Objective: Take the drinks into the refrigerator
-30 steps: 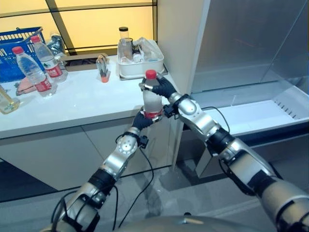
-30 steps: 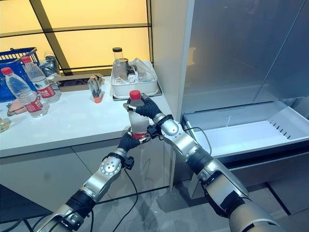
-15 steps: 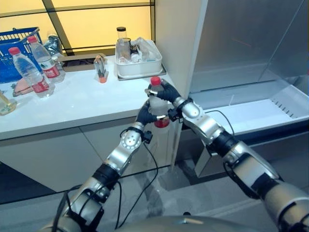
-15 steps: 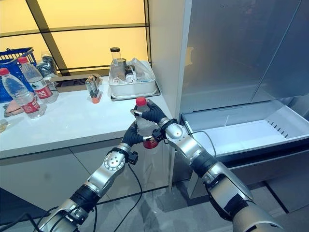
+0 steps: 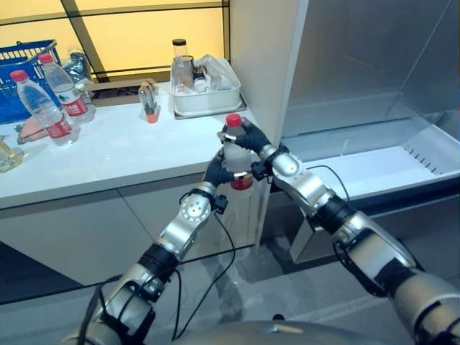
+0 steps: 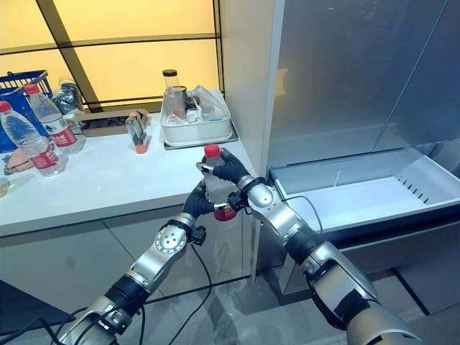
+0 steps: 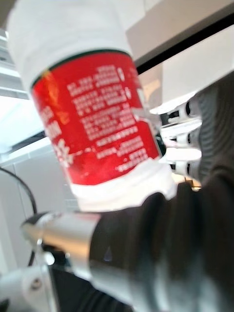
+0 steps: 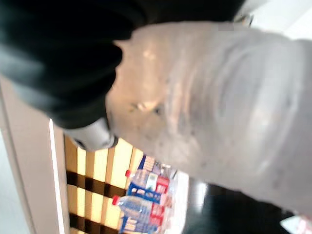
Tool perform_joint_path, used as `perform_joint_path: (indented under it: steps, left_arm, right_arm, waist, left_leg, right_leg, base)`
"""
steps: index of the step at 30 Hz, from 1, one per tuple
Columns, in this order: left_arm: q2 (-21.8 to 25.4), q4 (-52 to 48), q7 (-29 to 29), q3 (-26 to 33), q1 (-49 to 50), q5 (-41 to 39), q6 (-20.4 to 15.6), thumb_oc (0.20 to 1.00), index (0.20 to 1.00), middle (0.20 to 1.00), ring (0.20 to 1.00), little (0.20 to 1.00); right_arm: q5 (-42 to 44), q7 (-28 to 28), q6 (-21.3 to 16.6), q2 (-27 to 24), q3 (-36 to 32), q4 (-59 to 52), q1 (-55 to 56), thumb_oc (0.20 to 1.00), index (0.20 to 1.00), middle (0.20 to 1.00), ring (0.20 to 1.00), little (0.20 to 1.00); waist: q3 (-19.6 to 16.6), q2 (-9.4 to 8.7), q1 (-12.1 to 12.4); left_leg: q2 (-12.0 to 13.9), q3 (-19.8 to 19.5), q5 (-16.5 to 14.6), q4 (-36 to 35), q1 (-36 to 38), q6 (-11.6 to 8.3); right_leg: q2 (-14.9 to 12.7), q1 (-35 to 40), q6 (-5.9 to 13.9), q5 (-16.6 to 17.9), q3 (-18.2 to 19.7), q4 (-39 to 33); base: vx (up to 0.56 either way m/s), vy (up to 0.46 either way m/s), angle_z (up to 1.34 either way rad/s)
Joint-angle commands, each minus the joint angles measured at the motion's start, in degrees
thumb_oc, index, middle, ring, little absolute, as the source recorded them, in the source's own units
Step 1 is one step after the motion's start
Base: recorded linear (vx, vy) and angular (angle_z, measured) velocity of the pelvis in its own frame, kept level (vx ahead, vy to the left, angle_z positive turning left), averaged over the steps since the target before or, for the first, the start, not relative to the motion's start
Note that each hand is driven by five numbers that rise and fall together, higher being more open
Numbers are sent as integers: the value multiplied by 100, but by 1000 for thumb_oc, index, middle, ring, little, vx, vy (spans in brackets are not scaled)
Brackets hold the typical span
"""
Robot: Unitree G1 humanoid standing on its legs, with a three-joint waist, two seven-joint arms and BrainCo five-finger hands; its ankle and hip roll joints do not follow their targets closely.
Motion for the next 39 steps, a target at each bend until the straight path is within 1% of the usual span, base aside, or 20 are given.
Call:
perform_joint_path:
  steps: [1,2,4,6,7,8,9,10,11,13,14,17,20,21,22,25,30,31,33,39]
  left_arm:
    - [-31,-167,-241,49,153,-387,-395,1000,1000,1000,1000,1000]
    - [31,-255,-318,118,335,-512,-405,1000,1000,1000,1000,1000]
    - [60,-340,-380,130,430,-556,-402,1000,1000,1000,1000,1000]
    - [237,-687,-663,288,901,-781,-395,1000,1000,1000,1000,1000]
    - [238,-689,-663,287,903,-781,-394,1000,1000,1000,1000,1000]
    - [357,-959,-809,429,1210,-889,-402,1000,1000,1000,1000,1000]
    - [364,-977,-812,426,1224,-892,-393,1000,1000,1000,1000,1000]
    - [519,-1303,-997,529,1459,-986,-415,1000,1000,1000,1000,1000]
    - [525,-1312,-999,525,1472,-989,-409,1000,1000,1000,1000,1000]
    - [721,-1721,-1184,712,1785,-1081,-434,1000,1000,1000,1000,1000]
    - [796,-1835,-1249,745,1882,-1111,-434,1000,1000,1000,1000,1000]
    - [979,-2099,-1367,831,2041,-1111,-473,1000,1000,1000,1000,1000]
    - [1254,-2479,-1508,836,2118,-1104,-514,1000,1000,1000,1000,1000]
    - [1366,-2598,-1555,821,2117,-1121,-539,1000,1000,1000,1000,1000]
    - [1484,-2712,-1614,814,2118,-1140,-556,1000,1000,1000,1000,1000]
    - [1848,-3121,-1759,744,2057,-1176,-591,1000,1000,1000,1000,1000]
    - [1990,-3245,-1854,560,1925,-1127,-573,1000,1000,1000,1000,1000]
    - [1983,-3236,-1854,563,1922,-1126,-577,1000,1000,1000,1000,1000]
    - [1937,-3181,-1876,401,1848,-1044,-585,1000,1000,1000,1000,1000]
    - [1817,-3207,-1790,323,1736,-1114,-637,1000,1000,1000,1000,1000]
  right_arm:
    - [289,-369,-693,-765,-1210,-728,-627,200,200,200,200,200]
    - [392,-420,-761,-1020,-1389,-852,-610,200,200,200,200,200]
    - [407,-420,-794,-1124,-1440,-890,-560,200,200,200,200,200]
    - [516,-419,-904,-1618,-1772,-1175,-406,200,200,200,200,200]
    - [516,-419,-903,-1617,-1774,-1176,-403,200,200,200,200,200]
    - [544,-402,-958,-1972,-1979,-1322,-285,200,200,200,200,200]
    - [546,-399,-956,-1975,-1987,-1330,-269,200,200,200,200,200]
    - [638,-358,-1025,-2234,-2153,-1400,-120,200,200,200,200,200]
    - [639,-356,-1025,-2233,-2158,-1402,-105,200,200,200,200,200]
    - [746,-304,-1071,-2604,-2427,-1420,141,200,200,200,200,200]
    - [785,-301,-1098,-2685,-2508,-1437,251,200,200,200,200,200]
    - [803,-275,-1119,-2977,-2728,-1442,489,200,200,200,200,200]
    - [753,-237,-1084,-3312,-2792,-1098,557,200,200,200,200,200]
    - [635,-258,-1025,-3442,-2760,-862,531,200,200,200,200,200]
    - [537,-229,-961,-3557,-2671,-649,502,200,200,200,200,200]
    - [94,-152,-743,-3707,-2321,221,367,200,200,200,200,200]
    - [-842,77,-414,-3492,-1514,1630,128,200,200,200,200,200]
    - [-843,77,-424,-3486,-1491,1653,99,200,200,200,200,200]
    - [-1283,57,-344,-3082,-1183,2372,-14,200,200,200,200,200]
    - [-2870,-214,-266,-2300,-466,3266,-333,200,200,200,200,200]
  waist:
    - [-152,-149,45]
    - [-148,-157,42]
    - [-145,-168,49]
    - [-117,-203,54]
    - [-119,-203,55]
    - [-84,-223,52]
    - [-92,-225,57]
    - [-59,-255,64]
    - [-76,-244,65]
    - [-33,-275,64]
    - [-36,-263,60]
    - [5,-280,41]
    - [9,-281,33]
    - [38,-298,35]
    - [44,-287,30]
    - [125,-278,40]
    - [360,-255,91]
    - [359,-252,85]
    - [552,-218,159]
    - [976,-137,358]
  left_leg:
    - [-375,98,-238,249,-387,552]
    - [-375,97,-242,254,-401,553]
    - [-375,95,-244,260,-414,554]
    - [-367,105,-241,255,-452,557]
    - [-367,105,-241,255,-453,557]
    - [-372,111,-241,260,-483,559]
    - [-372,112,-243,262,-484,560]
    - [-380,132,-183,282,-550,559]
    - [-372,124,-245,265,-507,563]
    - [-383,147,-184,287,-590,557]
    - [-378,140,-241,272,-562,562]
    - [-382,148,-179,291,-633,553]
    - [-380,134,-231,269,-629,548]
    - [-390,145,-171,289,-678,542]
    - [-384,136,-228,272,-648,541]
    - [-390,132,-210,275,-702,531]
    - [-408,116,-164,329,-886,544]
    - [-408,117,-165,332,-891,545]
    - [-425,81,-115,388,-1068,557]
    - [-450,-46,31,496,-1561,574]
  right_leg:
    - [27,84,213,-826,139,766]
    - [30,70,215,-828,142,767]
    - [34,60,215,-826,146,768]
    - [38,26,228,-816,143,751]
    - [38,25,228,-816,143,751]
    - [39,7,234,-803,151,733]
    - [39,5,235,-802,153,732]
    - [35,-48,229,-737,169,716]
    - [43,-11,237,-794,166,712]
    - [33,-78,235,-719,177,689]
    - [41,-57,246,-771,172,683]
    - [35,-105,241,-714,181,673]
    - [40,-88,254,-765,178,654]
    - [36,-133,248,-710,175,669]
    - [49,-108,258,-771,172,667]
    - [52,-182,261,-763,176,704]
    - [54,-361,255,-730,172,776]
    - [54,-366,256,-731,174,779]
    - [47,-508,255,-693,177,811]
    - [25,-924,240,-624,130,898]
  base:
    - [0,0,0]
    - [0,0,0]
    - [0,0,0]
    - [0,0,0]
    - [0,0,0]
    - [0,0,0]
    - [-44,-15,-2]
    - [0,0,0]
    - [-38,-9,-3]
    - [5,1,-4]
    - [0,0,0]
    - [7,1,-2]
    - [18,3,0]
    - [42,13,-1]
    - [0,0,0]
    - [-13,2,0]
    - [-50,-1,4]
    - [-76,3,3]
    - [-104,1,4]
    - [-110,-4,8]
